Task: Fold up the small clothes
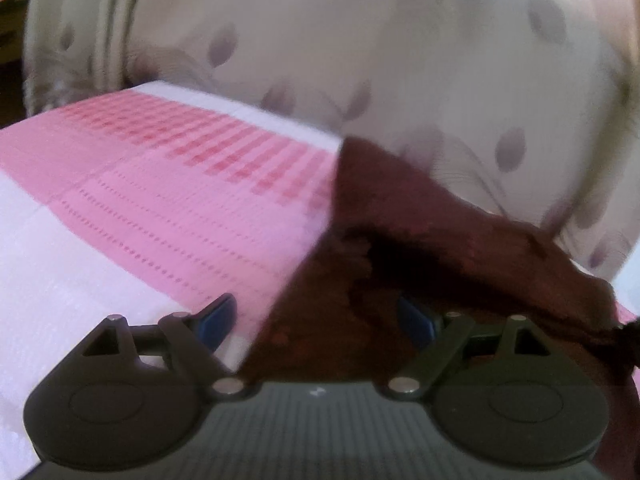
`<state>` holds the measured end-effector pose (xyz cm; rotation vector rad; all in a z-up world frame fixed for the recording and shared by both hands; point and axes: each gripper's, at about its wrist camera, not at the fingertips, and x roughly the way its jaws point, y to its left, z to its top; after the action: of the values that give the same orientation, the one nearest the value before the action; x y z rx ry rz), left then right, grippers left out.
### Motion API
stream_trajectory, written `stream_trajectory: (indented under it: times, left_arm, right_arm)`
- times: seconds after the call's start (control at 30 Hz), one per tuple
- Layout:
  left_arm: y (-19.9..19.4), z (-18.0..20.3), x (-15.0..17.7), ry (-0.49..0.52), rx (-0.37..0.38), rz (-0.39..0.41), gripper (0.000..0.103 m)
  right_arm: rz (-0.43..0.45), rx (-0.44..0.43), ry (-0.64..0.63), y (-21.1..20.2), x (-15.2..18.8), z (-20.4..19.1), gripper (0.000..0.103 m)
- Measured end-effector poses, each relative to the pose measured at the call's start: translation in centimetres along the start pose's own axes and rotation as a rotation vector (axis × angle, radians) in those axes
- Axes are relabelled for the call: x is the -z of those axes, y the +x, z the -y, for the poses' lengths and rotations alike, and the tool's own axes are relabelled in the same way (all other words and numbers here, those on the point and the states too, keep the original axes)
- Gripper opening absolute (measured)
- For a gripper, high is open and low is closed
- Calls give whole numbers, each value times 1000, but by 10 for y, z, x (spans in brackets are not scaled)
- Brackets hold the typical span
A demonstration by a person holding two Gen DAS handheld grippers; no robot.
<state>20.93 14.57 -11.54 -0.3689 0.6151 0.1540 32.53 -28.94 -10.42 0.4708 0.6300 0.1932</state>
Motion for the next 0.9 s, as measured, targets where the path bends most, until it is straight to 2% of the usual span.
stream_trajectory:
  times: [0.1, 0.23, 0.27, 0.3, 0.43, 0.53, 0.73, 0.8, 0.9]
  left_arm:
    - [-1, 1, 1, 4, -26, 14, 88]
    - [-5, 7, 1, 48, -72, 31, 88]
    - [-9, 9, 0, 64, -82, 45, 88]
    - [-13, 11, 0, 82, -94, 65, 88]
    - [-32, 22, 0, 171, -130, 129, 88]
    - [-45, 29, 2, 221, -130, 140, 88]
    - [-74, 38, 9, 280, -103, 147, 88]
    - [-82, 39, 13, 295, -98, 153, 88]
    - [-95, 40, 18, 309, -85, 156, 88]
  right_arm:
    - [-6, 16, -3, 2, 2, 1, 7]
    - [9, 9, -23, -4, 2, -1, 10]
    - [33, 4, -15, -10, 2, -2, 14]
    - [62, -5, -3, -21, 3, -4, 23]
    - [117, -69, -57, -77, 14, -21, 27]
    - [123, -107, -127, -123, 33, -32, 33]
    - [128, -132, -220, -204, 85, -44, 55]
    - [122, -129, -220, -228, 103, -44, 69]
    - [106, -111, -238, -249, 126, -42, 71]
